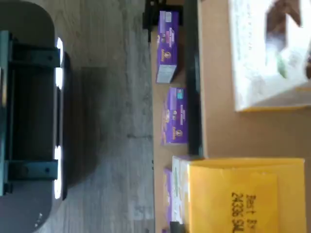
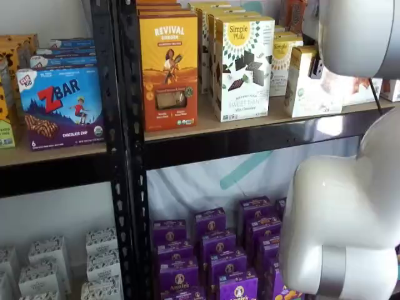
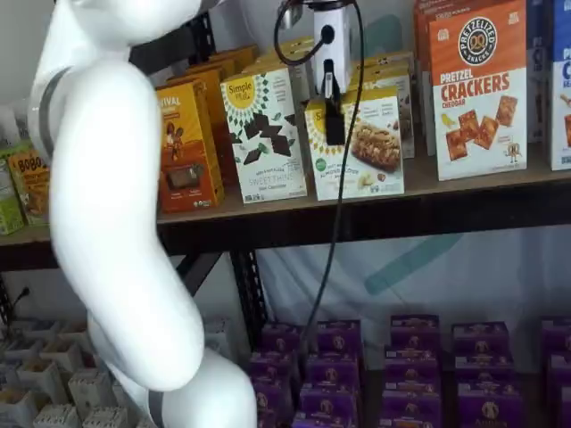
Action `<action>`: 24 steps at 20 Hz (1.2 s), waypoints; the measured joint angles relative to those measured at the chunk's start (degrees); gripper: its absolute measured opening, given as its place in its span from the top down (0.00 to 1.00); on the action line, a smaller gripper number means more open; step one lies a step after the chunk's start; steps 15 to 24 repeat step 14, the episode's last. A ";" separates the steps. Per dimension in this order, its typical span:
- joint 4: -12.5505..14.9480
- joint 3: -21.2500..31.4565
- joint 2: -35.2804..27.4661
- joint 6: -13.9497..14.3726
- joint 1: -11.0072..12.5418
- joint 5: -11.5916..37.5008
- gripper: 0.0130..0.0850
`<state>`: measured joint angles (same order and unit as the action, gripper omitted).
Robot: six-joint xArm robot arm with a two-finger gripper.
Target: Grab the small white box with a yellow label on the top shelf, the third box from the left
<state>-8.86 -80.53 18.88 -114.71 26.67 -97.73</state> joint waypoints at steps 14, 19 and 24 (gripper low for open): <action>0.78 14.44 15.97 1.26 -1.28 -0.55 0.67; 0.78 14.44 15.97 1.26 -1.28 -0.55 0.67; 0.78 14.44 15.97 1.26 -1.28 -0.55 0.67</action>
